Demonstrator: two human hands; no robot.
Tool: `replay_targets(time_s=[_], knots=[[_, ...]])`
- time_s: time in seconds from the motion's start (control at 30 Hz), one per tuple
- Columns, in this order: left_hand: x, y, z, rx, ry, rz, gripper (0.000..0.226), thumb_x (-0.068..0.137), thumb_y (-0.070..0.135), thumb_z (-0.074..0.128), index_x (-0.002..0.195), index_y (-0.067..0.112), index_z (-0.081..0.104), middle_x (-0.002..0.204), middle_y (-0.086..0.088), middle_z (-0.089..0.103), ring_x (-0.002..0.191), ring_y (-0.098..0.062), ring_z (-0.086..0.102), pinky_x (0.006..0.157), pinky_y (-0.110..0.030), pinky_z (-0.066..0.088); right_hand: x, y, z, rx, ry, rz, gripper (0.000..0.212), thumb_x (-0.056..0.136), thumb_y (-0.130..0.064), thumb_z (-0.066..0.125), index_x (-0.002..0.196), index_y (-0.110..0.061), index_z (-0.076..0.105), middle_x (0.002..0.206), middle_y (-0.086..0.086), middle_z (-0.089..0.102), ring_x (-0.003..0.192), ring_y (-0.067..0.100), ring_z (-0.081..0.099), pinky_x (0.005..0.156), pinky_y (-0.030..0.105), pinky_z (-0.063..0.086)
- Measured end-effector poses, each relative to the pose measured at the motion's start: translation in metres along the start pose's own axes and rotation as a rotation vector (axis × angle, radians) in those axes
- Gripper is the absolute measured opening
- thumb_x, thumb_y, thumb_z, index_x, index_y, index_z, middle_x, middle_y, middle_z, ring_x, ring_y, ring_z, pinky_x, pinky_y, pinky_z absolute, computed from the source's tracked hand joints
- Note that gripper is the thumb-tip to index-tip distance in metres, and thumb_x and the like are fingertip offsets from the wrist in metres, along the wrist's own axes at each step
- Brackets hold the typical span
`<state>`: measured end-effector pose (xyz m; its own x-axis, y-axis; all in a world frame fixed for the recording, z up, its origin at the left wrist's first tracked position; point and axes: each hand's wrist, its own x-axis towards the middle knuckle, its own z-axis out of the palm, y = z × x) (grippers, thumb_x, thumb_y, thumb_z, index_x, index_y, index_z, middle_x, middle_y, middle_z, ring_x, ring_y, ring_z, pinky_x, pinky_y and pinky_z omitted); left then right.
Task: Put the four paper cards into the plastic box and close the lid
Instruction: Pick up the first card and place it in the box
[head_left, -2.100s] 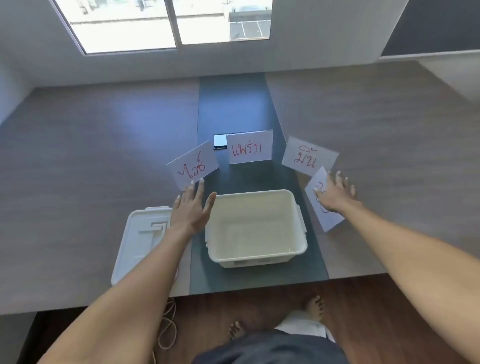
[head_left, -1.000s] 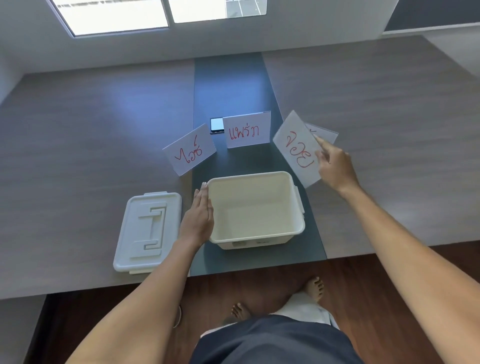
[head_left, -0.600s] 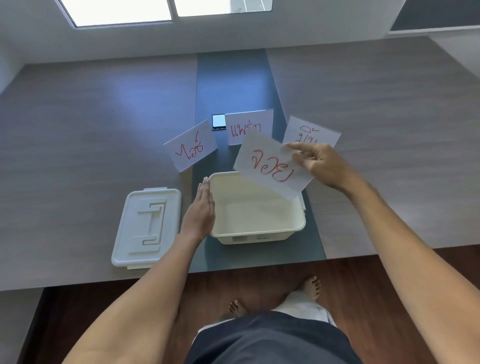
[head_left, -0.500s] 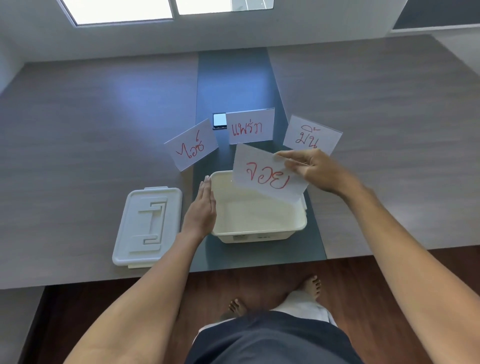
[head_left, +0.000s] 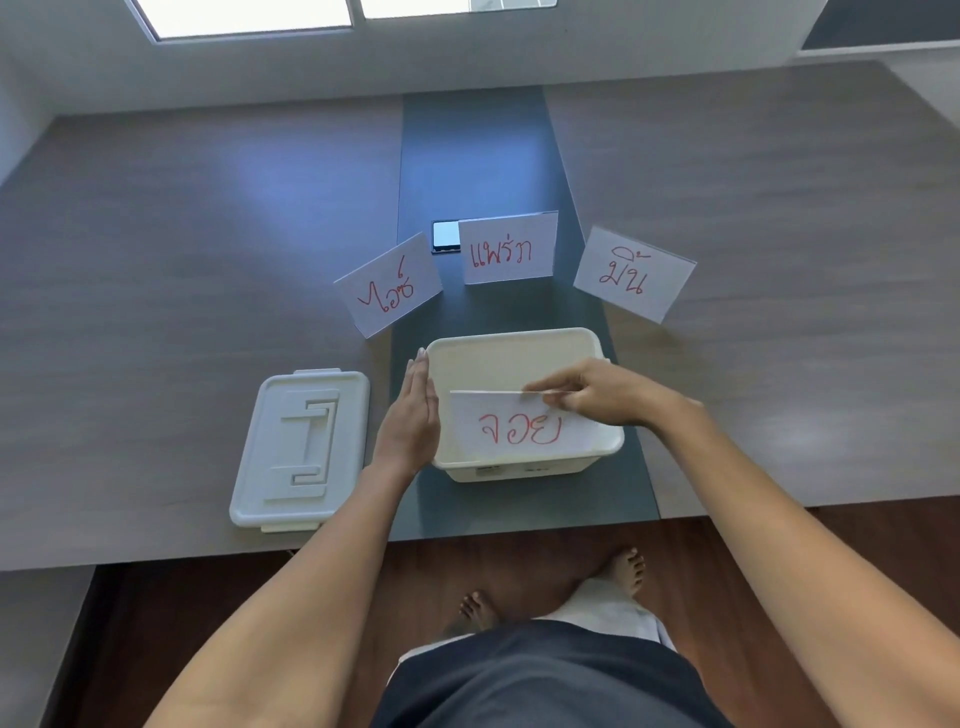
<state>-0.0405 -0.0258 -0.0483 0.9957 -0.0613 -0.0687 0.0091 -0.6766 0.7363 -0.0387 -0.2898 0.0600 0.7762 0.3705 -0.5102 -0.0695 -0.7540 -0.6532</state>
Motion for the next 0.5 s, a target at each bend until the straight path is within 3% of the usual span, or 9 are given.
replay_targets(time_s=[0.13, 0.33, 0.5], knots=[[0.002, 0.001, 0.0, 0.01, 0.009, 0.005, 0.052, 0.108, 0.032, 0.018, 0.159, 0.021, 0.011, 0.167, 0.008, 0.011, 0.153, -0.008, 0.008, 0.114, -0.023, 0.014, 0.006, 0.012, 0.014, -0.008, -0.071, 0.044, 0.039, 0.099, -0.015, 0.049, 0.129, -0.034, 0.065, 0.137, -0.005, 0.061, 0.126, 0.015, 0.053, 0.099, 0.022, 0.036], [0.007, 0.0, 0.002, 0.045, 0.022, 0.008, 0.052, 0.108, 0.029, 0.019, 0.159, 0.022, 0.012, 0.167, 0.011, 0.012, 0.153, -0.007, 0.01, 0.114, -0.024, 0.017, 0.014, 0.026, 0.029, 0.01, -0.193, 0.1, 0.043, 0.092, -0.011, 0.048, 0.121, -0.035, 0.069, 0.134, -0.007, 0.063, 0.128, 0.015, 0.052, 0.112, 0.03, 0.035], [0.008, 0.002, 0.001, 0.052, 0.023, 0.015, 0.051, 0.108, 0.03, 0.019, 0.159, 0.023, 0.012, 0.166, 0.012, 0.012, 0.153, -0.006, 0.01, 0.11, -0.022, 0.018, 0.02, 0.027, 0.023, -0.012, -0.276, 0.117, 0.038, 0.08, -0.029, 0.056, 0.11, -0.045, 0.073, 0.124, -0.017, 0.067, 0.122, 0.009, 0.055, 0.115, 0.036, 0.033]])
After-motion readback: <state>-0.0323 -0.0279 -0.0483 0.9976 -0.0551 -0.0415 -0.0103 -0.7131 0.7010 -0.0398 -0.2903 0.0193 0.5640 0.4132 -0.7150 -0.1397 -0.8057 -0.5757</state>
